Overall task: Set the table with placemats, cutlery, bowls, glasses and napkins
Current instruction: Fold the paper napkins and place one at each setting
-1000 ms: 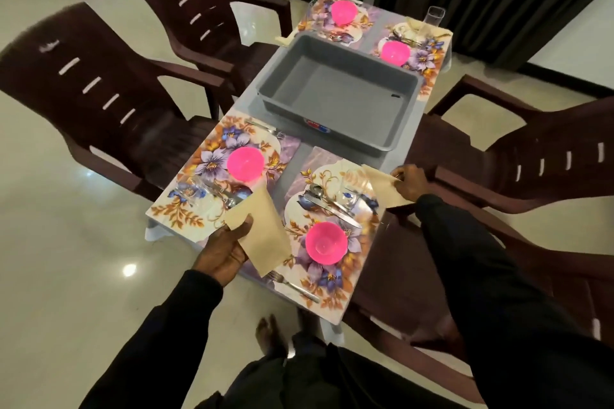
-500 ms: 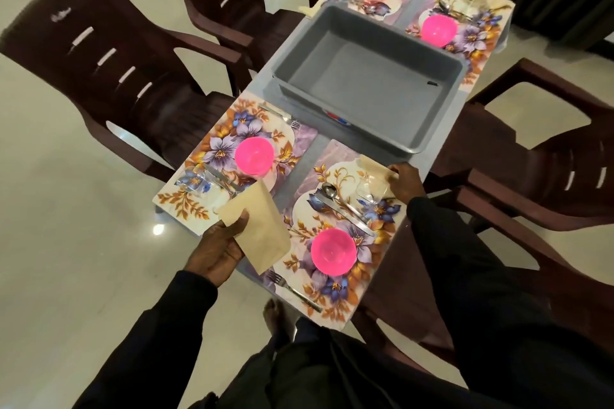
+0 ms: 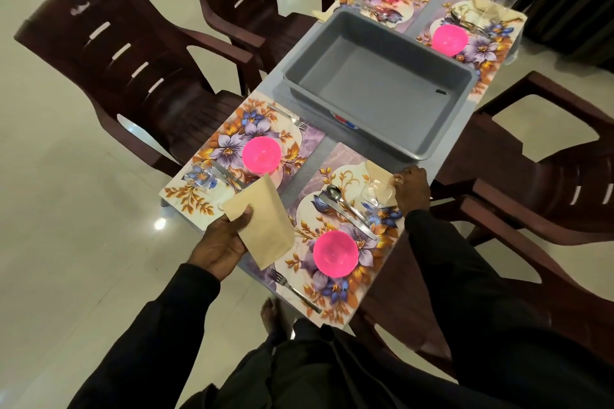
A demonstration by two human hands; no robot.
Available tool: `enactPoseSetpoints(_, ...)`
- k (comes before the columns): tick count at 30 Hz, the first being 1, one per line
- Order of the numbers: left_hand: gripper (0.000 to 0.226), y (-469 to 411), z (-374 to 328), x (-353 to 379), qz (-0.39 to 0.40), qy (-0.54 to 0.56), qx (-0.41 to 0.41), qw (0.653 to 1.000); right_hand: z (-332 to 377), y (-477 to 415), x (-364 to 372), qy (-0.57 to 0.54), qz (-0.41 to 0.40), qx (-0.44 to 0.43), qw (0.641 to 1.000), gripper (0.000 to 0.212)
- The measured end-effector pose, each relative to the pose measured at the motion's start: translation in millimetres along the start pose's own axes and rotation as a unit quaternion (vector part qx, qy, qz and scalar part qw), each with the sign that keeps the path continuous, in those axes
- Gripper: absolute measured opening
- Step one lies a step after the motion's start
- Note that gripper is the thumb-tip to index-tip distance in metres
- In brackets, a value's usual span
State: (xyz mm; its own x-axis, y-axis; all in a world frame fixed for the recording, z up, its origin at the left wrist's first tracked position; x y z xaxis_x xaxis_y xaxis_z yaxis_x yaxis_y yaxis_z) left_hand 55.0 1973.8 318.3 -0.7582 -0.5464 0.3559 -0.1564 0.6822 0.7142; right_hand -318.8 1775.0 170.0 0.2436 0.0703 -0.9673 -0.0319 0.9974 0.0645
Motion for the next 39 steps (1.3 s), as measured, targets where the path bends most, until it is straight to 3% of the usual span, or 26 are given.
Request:
enactPoseSetpoints(2, 0.036, 2, 0, -2, -0.002, 0.003, -0.001, 1.0, -3, 0, 10, 0.008, -0.011, -0.009, 1.0, 0.018)
enactPoseSetpoints(6, 0.041, 8, 1, -7, -0.006, 0.006, 0.004, 1.0, -22, -9, 38, 0.058, 0.003, -0.046, 0.997, 0.04)
enactPoseSetpoints(8, 0.049, 10, 0, -9, -0.008, 0.014, 0.011, 1.0, -9, -5, 20, 0.05, -0.006, -0.043, 0.998, 0.03)
enactPoseSetpoints(13, 0.046, 22, -8, -7, 0.014, 0.041, 0.011, 0.999, 29, 19, -59, -0.194, -0.103, 0.04, 0.975, 0.009)
enactPoseSetpoints(19, 0.028, 41, -33, 3, 0.055, 0.067, 0.016, 0.996, 85, 56, -153, -0.313, -0.136, -0.036, 0.939, 0.009)
enactPoseSetpoints(21, 0.028, 49, -47, 4, 0.076, 0.071, 0.026, 0.994, 125, 71, -173, -0.345, -0.085, -0.078, 0.931, 0.009)
enactPoseSetpoints(25, 0.033, 71, -76, -4, 0.123, 0.076, 0.047, 0.988, 219, 93, -173, -0.42, 0.1, -0.126, 0.893, 0.021)
enactPoseSetpoints(28, 0.036, 76, -101, -34, 0.149, 0.08, 0.049, 0.984, 285, 105, -155, -0.541, 0.297, -0.04, 0.786, 0.032)
enactPoseSetpoints(29, 0.04, 75, -107, -48, 0.153, 0.08, 0.047, 0.984, 303, 110, -152, -0.556, 0.339, -0.032, 0.758, 0.031)
enactPoseSetpoints(30, 0.042, 73, -113, -61, 0.146, 0.079, 0.041, 0.985, 317, 114, -148, -0.551, 0.356, -0.057, 0.753, 0.028)
enactPoseSetpoints(33, 0.044, 75, -128, -110, 0.123, 0.063, 0.04, 0.99, 366, 129, -137, -0.513, 0.305, -0.12, 0.793, 0.034)
enactPoseSetpoints(39, 0.047, 70, -143, -200, 0.138, 0.052, 0.043, 0.988, 460, 158, -125, -0.451, 0.179, -0.193, 0.853, 0.025)
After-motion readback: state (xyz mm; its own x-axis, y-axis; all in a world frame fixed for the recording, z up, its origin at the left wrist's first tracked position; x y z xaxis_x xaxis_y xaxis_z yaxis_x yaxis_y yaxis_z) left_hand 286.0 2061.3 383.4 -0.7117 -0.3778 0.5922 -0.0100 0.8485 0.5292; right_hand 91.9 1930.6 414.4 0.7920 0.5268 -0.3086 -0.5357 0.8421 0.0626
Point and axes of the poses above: each hand's wrist, its own y-axis away from the middle knuckle, its own x-axis out of the palm, z = x × y, the point moved 1 cm from there along -y, towards the middle knuckle
